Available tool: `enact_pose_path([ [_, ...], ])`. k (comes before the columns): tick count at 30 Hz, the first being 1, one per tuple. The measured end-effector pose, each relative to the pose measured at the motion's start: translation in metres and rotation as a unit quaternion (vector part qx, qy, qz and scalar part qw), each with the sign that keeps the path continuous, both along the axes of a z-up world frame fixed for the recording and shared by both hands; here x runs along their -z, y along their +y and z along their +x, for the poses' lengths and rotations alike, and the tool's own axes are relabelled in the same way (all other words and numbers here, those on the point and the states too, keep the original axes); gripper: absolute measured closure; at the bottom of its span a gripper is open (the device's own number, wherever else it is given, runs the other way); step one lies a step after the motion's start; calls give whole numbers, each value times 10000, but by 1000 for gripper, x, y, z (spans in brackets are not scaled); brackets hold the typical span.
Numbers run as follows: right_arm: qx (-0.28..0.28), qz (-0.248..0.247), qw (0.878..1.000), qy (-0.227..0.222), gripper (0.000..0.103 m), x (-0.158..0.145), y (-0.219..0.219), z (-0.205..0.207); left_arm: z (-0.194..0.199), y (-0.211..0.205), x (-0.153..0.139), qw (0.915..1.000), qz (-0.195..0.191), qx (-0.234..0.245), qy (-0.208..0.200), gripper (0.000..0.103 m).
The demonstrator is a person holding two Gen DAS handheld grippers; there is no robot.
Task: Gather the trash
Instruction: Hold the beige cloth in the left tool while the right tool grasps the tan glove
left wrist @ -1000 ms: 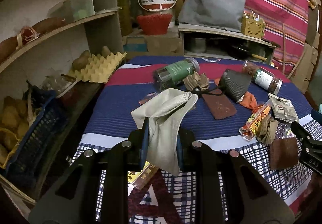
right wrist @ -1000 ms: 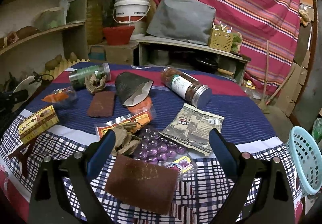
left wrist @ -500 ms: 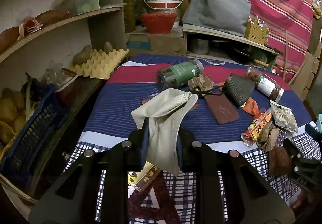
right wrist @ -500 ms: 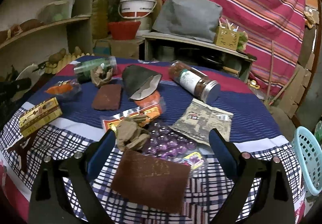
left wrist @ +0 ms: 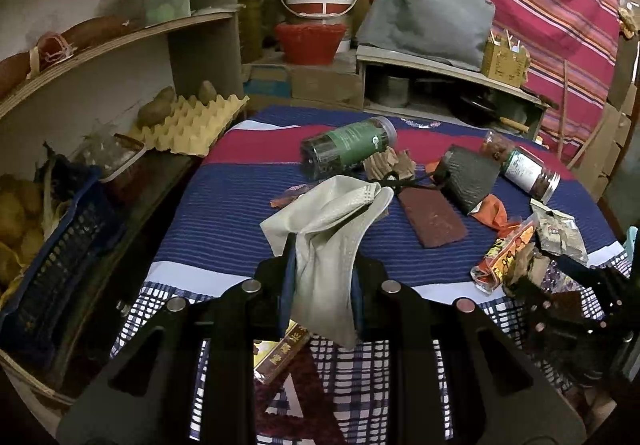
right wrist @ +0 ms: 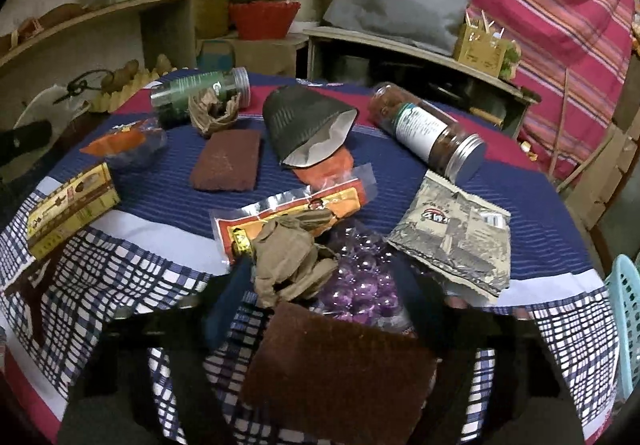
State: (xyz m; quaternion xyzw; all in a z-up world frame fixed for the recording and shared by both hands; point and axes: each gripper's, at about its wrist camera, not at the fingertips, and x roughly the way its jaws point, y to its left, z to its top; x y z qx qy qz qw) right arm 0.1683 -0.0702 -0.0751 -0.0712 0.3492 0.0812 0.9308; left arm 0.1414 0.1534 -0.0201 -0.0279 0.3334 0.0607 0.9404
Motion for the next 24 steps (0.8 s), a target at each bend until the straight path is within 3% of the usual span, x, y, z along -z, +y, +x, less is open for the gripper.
enact_pose_path([
  [6,-345,-80,9994,-59,76,-4,9,-7,0,-5,0,10000,57,24,1,81],
  [18,-270,106,9982,-521,76,-35,-15,-20,0,-17,3,9996,273,93,25,81],
  [24,-91,293,9968,-733,76,-51,-42,-28,-6,-29,-5,9993,302,116,-164,81],
])
